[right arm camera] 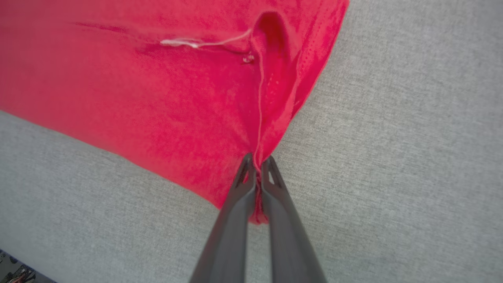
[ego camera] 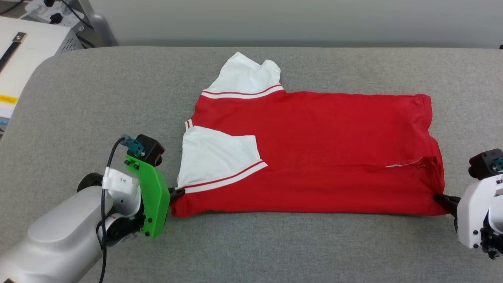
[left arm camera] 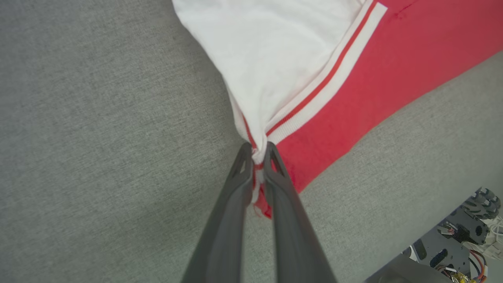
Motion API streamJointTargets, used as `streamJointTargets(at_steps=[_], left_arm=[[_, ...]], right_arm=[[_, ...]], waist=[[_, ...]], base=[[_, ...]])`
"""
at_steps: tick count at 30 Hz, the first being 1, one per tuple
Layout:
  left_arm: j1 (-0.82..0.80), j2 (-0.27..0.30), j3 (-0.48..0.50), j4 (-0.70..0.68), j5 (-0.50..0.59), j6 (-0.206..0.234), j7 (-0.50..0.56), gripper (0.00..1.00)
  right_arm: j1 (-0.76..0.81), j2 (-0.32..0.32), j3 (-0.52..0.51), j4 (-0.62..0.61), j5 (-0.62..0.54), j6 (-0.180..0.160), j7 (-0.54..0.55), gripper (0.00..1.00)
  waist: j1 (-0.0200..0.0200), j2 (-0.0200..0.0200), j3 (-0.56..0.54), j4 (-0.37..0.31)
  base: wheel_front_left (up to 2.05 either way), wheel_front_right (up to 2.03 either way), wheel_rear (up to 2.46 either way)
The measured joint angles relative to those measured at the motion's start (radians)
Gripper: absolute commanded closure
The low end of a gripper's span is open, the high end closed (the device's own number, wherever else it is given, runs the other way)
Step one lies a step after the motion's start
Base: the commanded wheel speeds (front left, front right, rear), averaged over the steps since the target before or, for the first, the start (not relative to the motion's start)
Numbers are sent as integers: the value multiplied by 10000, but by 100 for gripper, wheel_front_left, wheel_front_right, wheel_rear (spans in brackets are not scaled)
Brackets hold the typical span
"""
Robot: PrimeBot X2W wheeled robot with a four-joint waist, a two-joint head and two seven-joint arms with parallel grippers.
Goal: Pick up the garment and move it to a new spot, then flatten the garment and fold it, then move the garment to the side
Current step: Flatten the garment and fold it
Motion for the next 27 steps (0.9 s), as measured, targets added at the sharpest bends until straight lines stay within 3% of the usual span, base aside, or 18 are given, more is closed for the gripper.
streamJointTargets(at_steps=[13,21,26,27], left_arm=[[1132,1093,-194,-2008,-31,692,-161,100],[1297,980,-313,-1703,-27,901,-169,100],[1380,485,-345,-821,-113,800,-334,100],[1383,403,-337,-675,-119,757,-416,100]], right_arm=[[1727,-474,-905,-1289,194,2,-184,100],[1872,-48,-1321,-1214,77,2,278,100],[1871,500,-1342,-426,-58,2,150,100],[1871,560,-1348,-336,-115,2,19,68]], waist=[[0,0,-578,-51],[0,0,-194,-129],[1,0,66,-160],[1,0,56,-140]], base=[[0,0,0],[0,0,0],[0,0,0],[0,0,0]])
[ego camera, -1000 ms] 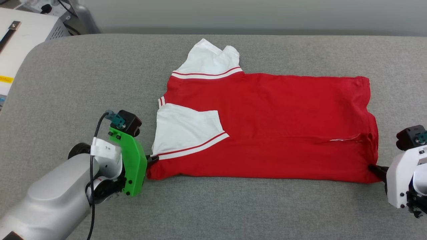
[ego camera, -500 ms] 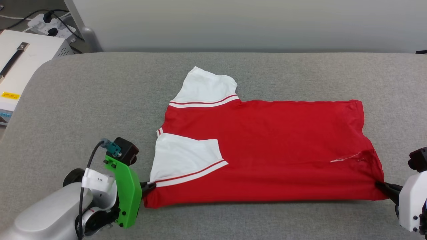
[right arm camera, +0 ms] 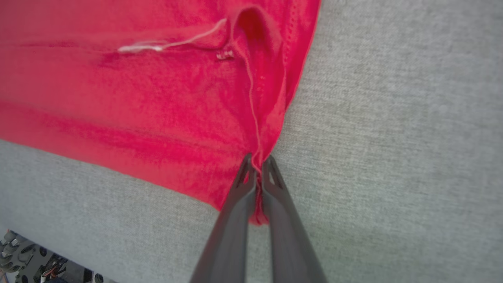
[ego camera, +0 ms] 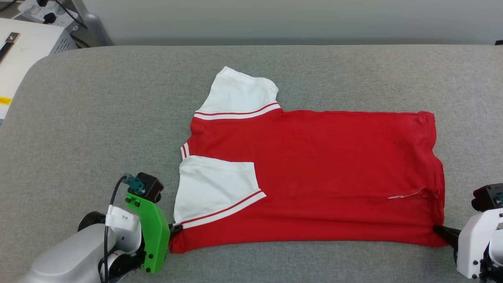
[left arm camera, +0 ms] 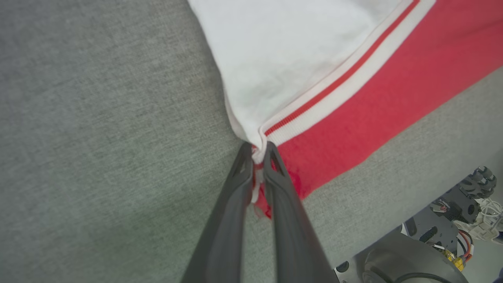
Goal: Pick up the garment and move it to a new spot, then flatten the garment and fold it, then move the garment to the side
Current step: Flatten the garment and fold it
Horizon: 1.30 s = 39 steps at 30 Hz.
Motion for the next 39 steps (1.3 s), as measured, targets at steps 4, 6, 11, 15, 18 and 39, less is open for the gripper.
streamJointTargets(at_steps=[4,6,11,15,18,39], left_arm=[[13,-94,44,307,40,-88,-385,0],[10,-58,134,349,92,-104,-581,0],[-210,240,598,69,136,-196,-1103,0],[-852,522,1028,-159,261,-128,-1388,0],[-1452,531,1277,-303,397,-12,-1521,0],[-7494,-1553,1714,2642,784,-612,1613,0]], right_arm=[[1,128,-21,86,-169,-2,-489,0],[9,140,-71,25,-337,-2,-892,0],[23,180,-732,-240,-1020,-2,-2163,0],[22,525,-1503,-723,-1893,-2,-3292,0],[13,1026,-2067,-1172,-2573,-2,-3981,0],[-837,3085,-2700,-3975,-4773,-2,-4867,0]], waist=[[0,0,-124,34],[0,0,-227,50],[0,0,-441,56],[0,0,-486,-16],[0,0,-403,-87],[2,0,2253,-846]], base=[[0,0,0],[0,0,0],[0,0,0],[0,0,0],[0,0,0],[0,0,0]])
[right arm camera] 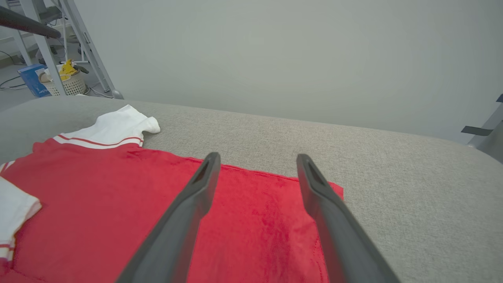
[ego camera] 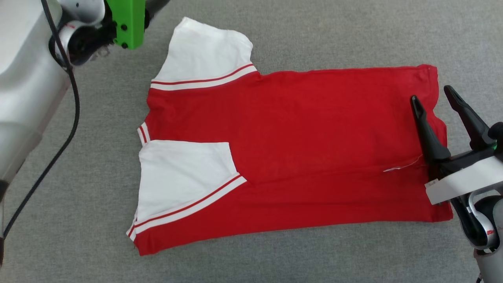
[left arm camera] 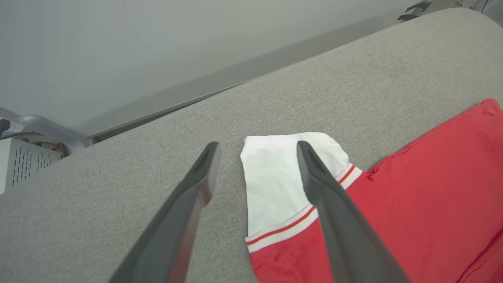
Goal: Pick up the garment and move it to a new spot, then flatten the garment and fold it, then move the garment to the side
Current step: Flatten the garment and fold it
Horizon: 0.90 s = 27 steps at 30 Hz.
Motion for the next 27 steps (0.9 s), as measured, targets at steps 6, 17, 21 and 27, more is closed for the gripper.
streamJointTargets(at_steps=[6,17,21,27], left_arm=[[-1287,-311,-414,934,63,-52,1730,0],[-1532,-579,-1350,2023,780,-268,2165,0],[-1730,-566,-1425,2203,744,-351,2276,0],[-1659,-639,-1592,2268,700,-428,1760,100]], right_arm=[[-535,134,188,-357,-205,0,-73,0],[-880,171,332,-487,-249,0,-201,0],[-880,171,366,-458,-247,0,-234,0],[-883,130,288,-372,-242,0,-318,0]], waist=[[0,0,1121,-367],[0,0,2348,-902],[-1,0,2492,-1048],[-1,0,2309,-1004]], base=[[0,0,0],[0,0,0],[0,0,0],[0,0,0]])
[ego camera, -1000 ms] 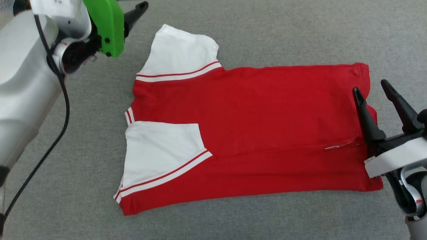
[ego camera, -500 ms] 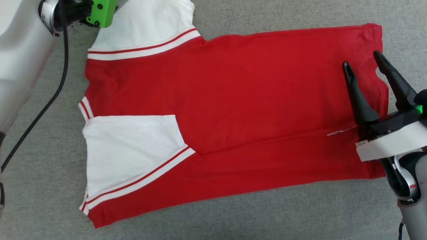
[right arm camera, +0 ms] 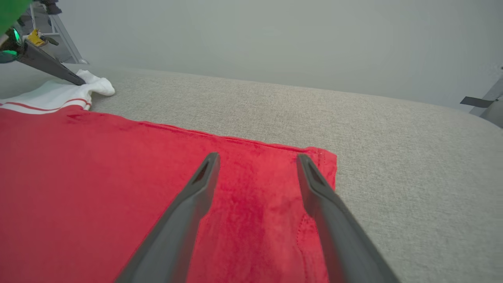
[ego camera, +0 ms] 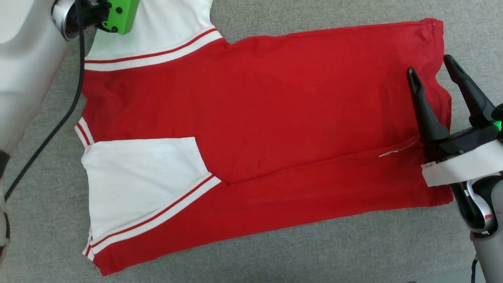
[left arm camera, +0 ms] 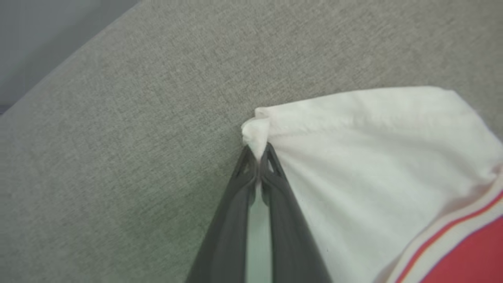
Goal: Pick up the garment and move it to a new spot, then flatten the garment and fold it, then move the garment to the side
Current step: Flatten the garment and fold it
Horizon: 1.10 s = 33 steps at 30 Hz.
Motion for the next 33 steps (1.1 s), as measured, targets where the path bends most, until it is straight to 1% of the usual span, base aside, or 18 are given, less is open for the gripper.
streamJointTargets(at_steps=[4,7,11,13,15,18,22,24,27,29,33], left_arm=[[384,21,-25,-2,-61,-12,-899,100],[596,100,-249,-466,-56,-12,-1513,100],[942,249,-504,-1338,-63,-12,-2497,100],[1164,332,-610,-1628,-79,-12,-2903,100],[1411,401,-690,-1829,-75,-12,-3310,100],[1732,424,-752,-2050,-63,-13,-3833,100],[2014,453,-759,-2307,-38,-12,-4378,100],[2104,468,-752,-2429,-27,0,-4577,100],[2245,500,-738,-2700,15,119,-4807,100],[2299,522,-731,-2918,25,211,-4899,100],[2307,562,-715,-3267,56,355,-4984,100]], right_arm=[[-215,-236,-94,12,-92,0,107,0],[-571,-640,-307,46,-88,0,520,0],[-982,-1208,-280,261,169,2,1848,0],[-1276,-1653,-157,523,497,2,2706,0],[-1610,-2184,6,878,1009,0,3714,0],[-1969,-2792,230,1302,1908,0,5275,0],[-2554,-3438,514,1889,2867,0,7104,0],[-2869,-3695,665,2228,3185,0,7829,0],[-3305,-3923,905,2754,3511,0,8717,0],[-3605,-3946,1049,3172,3603,0,9164,0],[-4104,-3873,1384,3793,3591,0,9545,0]], waist=[[0,0,-338,77],[0,-1,-674,178],[0,-1,-1151,376],[0,0,-1365,499],[-1,-1,-1582,648],[-1,0,-1863,874],[-1,0,-2146,1192],[-1,0,-2232,1346],[-1,0,-2293,1569],[-1,-1,-2275,1714],[-1,0,-2102,1895]], base=[[0,0,0],[0,0,0],[0,0,0],[0,0,0],[0,0,0],[0,0,0],[0,0,0],[0,0,0],[0,0,0],[0,0,0],[0,0,0]])
